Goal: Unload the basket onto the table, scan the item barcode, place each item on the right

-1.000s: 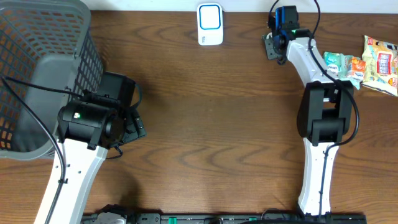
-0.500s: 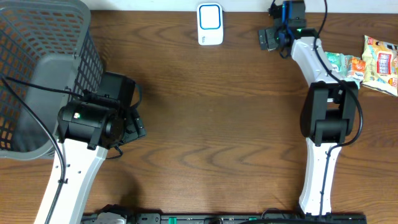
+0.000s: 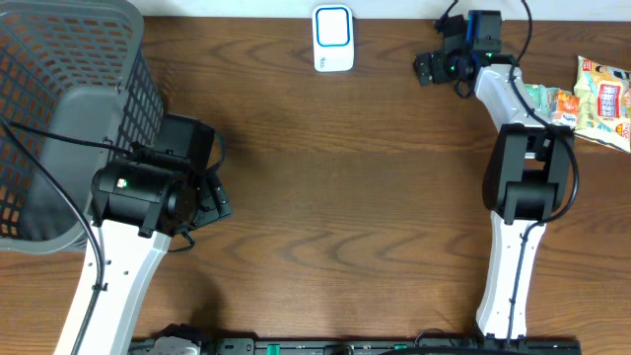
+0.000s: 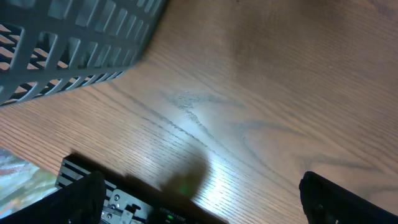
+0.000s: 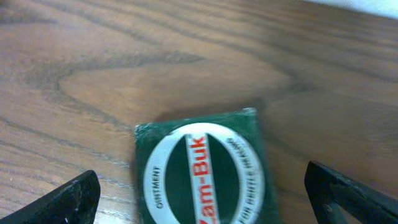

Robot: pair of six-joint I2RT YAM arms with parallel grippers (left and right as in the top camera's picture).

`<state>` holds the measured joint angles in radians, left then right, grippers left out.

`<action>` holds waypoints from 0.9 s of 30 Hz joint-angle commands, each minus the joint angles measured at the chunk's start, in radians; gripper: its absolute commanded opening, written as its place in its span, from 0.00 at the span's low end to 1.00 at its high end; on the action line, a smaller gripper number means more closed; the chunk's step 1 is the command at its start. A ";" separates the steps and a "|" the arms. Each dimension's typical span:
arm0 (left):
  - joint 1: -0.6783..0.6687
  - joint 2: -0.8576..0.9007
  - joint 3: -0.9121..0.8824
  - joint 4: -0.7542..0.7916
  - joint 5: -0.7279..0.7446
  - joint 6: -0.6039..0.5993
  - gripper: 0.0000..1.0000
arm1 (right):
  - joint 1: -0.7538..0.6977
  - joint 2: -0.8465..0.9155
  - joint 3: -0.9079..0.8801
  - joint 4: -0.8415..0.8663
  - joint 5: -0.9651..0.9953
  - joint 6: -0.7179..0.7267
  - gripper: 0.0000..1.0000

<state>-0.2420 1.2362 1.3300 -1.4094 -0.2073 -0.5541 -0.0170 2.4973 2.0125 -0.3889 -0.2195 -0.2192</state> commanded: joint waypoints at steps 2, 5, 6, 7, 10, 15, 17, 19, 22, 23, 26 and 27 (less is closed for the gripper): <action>0.005 -0.002 0.000 -0.003 0.005 -0.013 0.98 | 0.011 0.020 -0.006 0.000 -0.025 -0.014 0.99; 0.005 -0.002 0.000 -0.003 0.005 -0.013 0.98 | 0.011 0.023 -0.006 -0.008 -0.004 -0.014 0.99; 0.005 -0.002 0.000 -0.003 0.005 -0.013 0.98 | 0.011 0.024 -0.006 -0.011 0.010 -0.014 0.98; 0.005 -0.002 0.000 -0.003 0.005 -0.013 0.98 | 0.011 0.024 -0.006 -0.016 0.025 -0.014 0.93; 0.005 -0.002 0.000 -0.003 0.005 -0.013 0.98 | 0.011 0.024 -0.006 -0.034 0.061 -0.014 0.78; 0.005 -0.002 0.000 -0.003 0.005 -0.013 0.98 | -0.003 0.024 -0.006 -0.076 0.076 -0.014 0.73; 0.005 -0.002 0.000 -0.003 0.005 -0.013 0.98 | -0.009 0.024 -0.006 -0.092 0.076 -0.014 0.70; 0.005 -0.002 0.000 -0.003 0.005 -0.013 0.97 | -0.007 0.024 -0.006 -0.103 0.076 -0.013 0.66; 0.005 -0.002 0.000 -0.003 0.005 -0.013 0.98 | 0.003 0.019 -0.006 -0.121 0.076 0.007 0.58; 0.005 -0.002 0.000 -0.003 0.005 -0.013 0.98 | 0.005 0.014 -0.006 -0.126 0.076 0.024 0.54; 0.005 -0.002 0.000 -0.003 0.005 -0.013 0.98 | -0.004 -0.005 -0.006 -0.143 0.075 0.076 0.47; 0.005 -0.002 0.000 -0.003 0.005 -0.013 0.98 | -0.011 -0.014 -0.006 -0.151 0.075 0.077 0.47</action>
<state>-0.2420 1.2362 1.3300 -1.4097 -0.2073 -0.5541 -0.0166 2.4992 2.0155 -0.5064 -0.1635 -0.1944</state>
